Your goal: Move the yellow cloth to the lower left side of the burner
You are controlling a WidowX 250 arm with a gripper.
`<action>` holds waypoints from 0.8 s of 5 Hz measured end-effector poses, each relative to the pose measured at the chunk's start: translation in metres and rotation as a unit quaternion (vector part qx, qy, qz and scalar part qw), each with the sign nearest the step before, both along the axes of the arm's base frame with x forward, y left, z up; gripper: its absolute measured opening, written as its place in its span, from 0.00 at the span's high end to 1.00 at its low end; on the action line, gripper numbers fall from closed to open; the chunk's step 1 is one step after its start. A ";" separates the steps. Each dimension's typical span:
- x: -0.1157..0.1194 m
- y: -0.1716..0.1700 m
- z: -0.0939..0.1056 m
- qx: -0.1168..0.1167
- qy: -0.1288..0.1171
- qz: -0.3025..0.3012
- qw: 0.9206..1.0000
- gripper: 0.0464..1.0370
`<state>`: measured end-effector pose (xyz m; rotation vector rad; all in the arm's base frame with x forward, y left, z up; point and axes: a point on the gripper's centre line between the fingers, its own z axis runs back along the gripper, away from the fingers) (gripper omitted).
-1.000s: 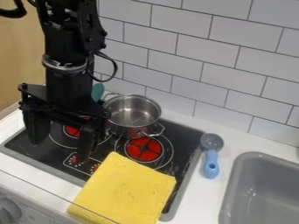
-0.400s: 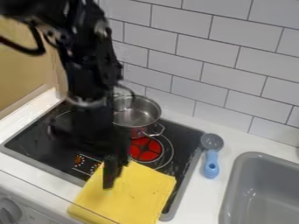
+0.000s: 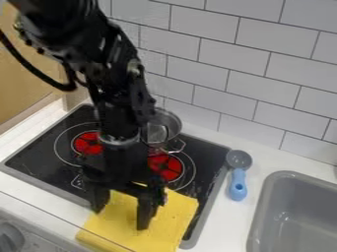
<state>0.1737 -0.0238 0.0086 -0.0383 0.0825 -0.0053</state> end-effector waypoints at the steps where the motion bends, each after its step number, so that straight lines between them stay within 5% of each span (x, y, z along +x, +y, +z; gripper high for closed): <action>1: 0.003 -0.005 -0.009 0.003 -0.005 -0.009 1.000 0.04; 4: 0.013 0.021 -0.010 0.030 0.018 0.000 0.999 0.04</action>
